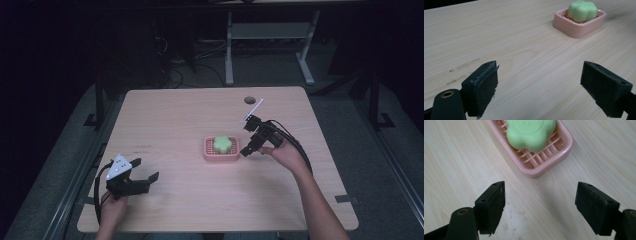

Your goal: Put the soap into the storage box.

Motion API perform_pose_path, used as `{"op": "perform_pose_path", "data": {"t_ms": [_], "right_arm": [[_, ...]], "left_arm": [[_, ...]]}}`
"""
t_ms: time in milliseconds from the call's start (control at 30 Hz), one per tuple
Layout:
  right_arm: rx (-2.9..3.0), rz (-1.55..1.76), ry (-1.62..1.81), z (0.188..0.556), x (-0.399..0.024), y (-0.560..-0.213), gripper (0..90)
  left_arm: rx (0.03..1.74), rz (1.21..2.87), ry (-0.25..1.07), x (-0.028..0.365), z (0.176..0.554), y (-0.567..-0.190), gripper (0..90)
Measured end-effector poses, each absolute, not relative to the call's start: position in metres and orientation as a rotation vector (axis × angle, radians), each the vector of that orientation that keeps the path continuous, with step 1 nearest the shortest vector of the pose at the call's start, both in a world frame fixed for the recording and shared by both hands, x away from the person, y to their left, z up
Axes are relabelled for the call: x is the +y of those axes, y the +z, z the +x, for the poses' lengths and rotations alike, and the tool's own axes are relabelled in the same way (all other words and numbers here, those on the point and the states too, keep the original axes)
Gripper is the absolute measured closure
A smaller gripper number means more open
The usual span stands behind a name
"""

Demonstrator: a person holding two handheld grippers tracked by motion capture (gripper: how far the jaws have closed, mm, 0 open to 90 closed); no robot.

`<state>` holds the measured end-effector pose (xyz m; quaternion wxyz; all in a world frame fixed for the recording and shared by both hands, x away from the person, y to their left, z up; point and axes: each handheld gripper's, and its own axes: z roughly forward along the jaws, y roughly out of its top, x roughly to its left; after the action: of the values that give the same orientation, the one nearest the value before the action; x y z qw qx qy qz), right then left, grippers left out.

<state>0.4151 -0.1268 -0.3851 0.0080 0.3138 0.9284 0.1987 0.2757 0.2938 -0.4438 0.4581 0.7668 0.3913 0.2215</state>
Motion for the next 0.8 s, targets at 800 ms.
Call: {"op": "perform_pose_path", "data": {"t_ms": [800], "right_arm": [[2.877,1.066,0.634,0.399,-0.163,-0.396,23.1]], "left_arm": [[0.963,1.901,0.541,0.293,0.275,-0.444,14.1]]}}
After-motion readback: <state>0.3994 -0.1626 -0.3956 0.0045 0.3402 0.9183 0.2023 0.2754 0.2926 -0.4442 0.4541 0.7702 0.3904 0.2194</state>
